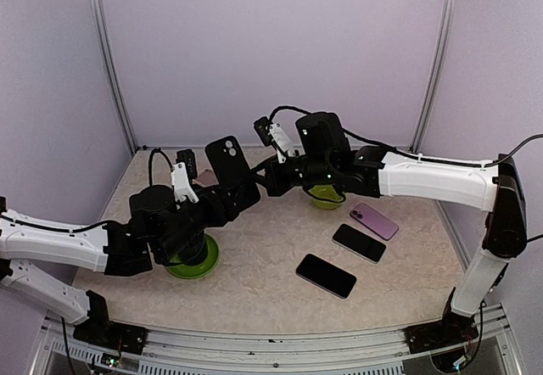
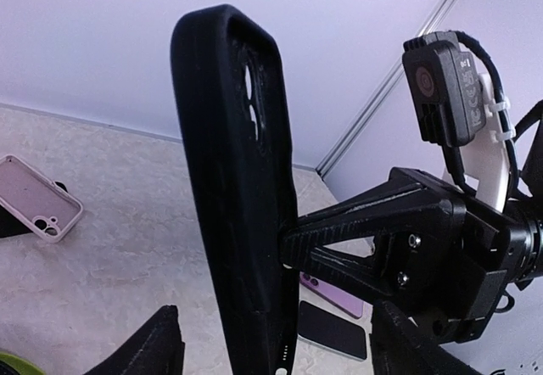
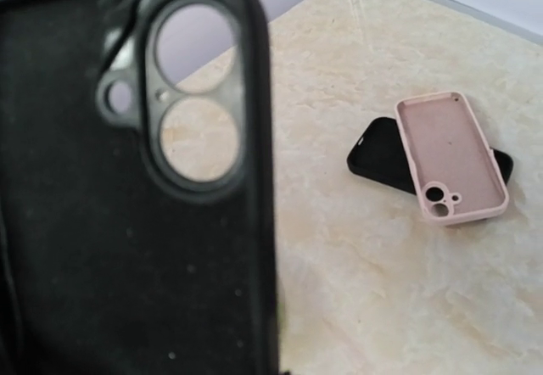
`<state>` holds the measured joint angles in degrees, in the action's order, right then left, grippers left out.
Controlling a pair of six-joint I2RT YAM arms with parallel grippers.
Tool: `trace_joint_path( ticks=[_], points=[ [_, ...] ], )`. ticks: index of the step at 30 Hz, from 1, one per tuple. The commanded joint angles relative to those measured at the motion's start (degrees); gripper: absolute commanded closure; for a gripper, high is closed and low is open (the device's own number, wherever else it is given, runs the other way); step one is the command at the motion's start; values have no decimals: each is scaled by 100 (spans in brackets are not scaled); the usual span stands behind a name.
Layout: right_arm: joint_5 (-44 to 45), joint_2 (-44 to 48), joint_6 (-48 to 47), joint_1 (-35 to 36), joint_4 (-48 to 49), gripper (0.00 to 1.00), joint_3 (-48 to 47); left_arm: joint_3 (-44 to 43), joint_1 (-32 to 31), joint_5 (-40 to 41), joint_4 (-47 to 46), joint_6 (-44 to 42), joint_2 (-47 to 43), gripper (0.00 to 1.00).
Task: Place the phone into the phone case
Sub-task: Pass from the left arm to the right, then place the phone case at the center of the board.
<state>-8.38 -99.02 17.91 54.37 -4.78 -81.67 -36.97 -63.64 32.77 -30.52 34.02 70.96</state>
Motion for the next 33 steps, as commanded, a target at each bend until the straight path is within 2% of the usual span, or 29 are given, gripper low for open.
trace_joint_path(
  ticks=[1,5,6,12,19,28,33],
  points=[
    [-286,108,-575,-182,-459,100,-239,-128,-87,-13,242,-81,-374,22],
    [-642,111,-1304,-298,-1155,100,-328,-39,-106,-24,596,-81,-821,2],
    [-654,111,-1513,-311,-1298,100,-312,-11,-108,-1,764,-92,-1021,1],
    [-793,73,-2244,-332,-1749,100,-57,101,-107,317,1472,-286,-1944,1],
    [-884,-285,-2865,-330,-1893,100,90,283,-106,917,2049,-364,-2527,1],
    [-526,-1557,-3641,-339,-2736,100,-743,381,-110,929,2289,-75,-2658,1],
    [-382,-1948,-3930,-392,-2836,100,-961,448,-108,874,2344,61,-2640,1]
  ],
)
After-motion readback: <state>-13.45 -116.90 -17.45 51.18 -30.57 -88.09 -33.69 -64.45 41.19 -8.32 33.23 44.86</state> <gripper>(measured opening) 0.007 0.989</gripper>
